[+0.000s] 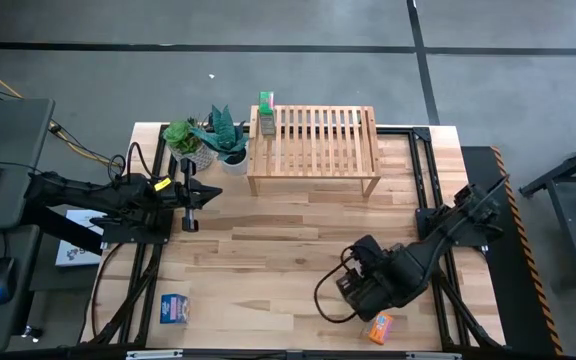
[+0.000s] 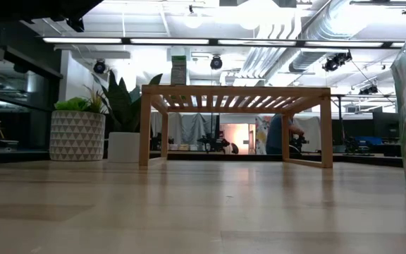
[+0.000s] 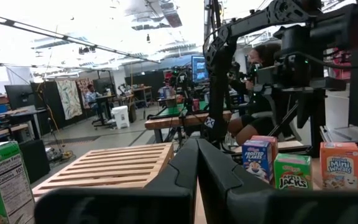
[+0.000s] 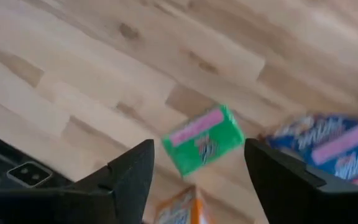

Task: Stack cereal on shelf
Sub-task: Put the green cereal box on the shelf aligned with the other green cereal box

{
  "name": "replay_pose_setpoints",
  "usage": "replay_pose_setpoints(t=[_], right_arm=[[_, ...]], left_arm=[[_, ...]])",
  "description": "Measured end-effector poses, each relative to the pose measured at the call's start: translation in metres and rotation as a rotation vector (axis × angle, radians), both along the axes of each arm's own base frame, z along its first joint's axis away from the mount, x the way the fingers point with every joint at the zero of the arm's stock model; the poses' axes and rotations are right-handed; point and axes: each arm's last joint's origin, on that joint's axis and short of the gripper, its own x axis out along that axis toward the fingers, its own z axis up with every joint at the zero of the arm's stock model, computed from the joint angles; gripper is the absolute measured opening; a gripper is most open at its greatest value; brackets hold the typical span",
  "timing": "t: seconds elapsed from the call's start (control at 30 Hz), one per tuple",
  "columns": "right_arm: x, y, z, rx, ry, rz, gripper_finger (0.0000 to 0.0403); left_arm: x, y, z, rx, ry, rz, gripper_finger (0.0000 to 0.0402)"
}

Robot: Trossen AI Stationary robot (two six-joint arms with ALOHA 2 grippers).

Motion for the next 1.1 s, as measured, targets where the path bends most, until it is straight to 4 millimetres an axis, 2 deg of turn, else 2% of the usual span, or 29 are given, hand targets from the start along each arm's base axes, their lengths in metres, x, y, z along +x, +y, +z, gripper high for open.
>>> replay_pose_setpoints(t=[0.3, 0.53, 0.83, 1.0, 1.1], right_arm=[[0.000, 0.022, -0.020, 0.007, -0.032, -0.280, 0.0246], [0.009, 0.030, -0.040, -0.029, -0.003, -0.339, 0.0246], [0.012, 0.027, -0.042, -0.086, -0.081, -0.368, 0.0246], [0.000, 0.021, -0.064, -0.105, 0.069, -0.373, 0.0246], [-0.015, 0.018, -0.061, -0.100, 0.058, -0.393, 0.0246]], left_arm=[[0.000, 0.000, 0.000, -0.018, -0.002, -0.004, 0.0000], [0.000, 0.000, 0.000, -0.018, -0.001, -0.004, 0.0000], [0.000, 0.000, 0.000, 0.007, 0.001, 0.002, 0.0000], [0.000, 0.000, 0.000, 0.025, 0.002, 0.006, 0.0000], [0.000, 0.000, 0.000, 0.026, 0.002, 0.006, 0.0000]])
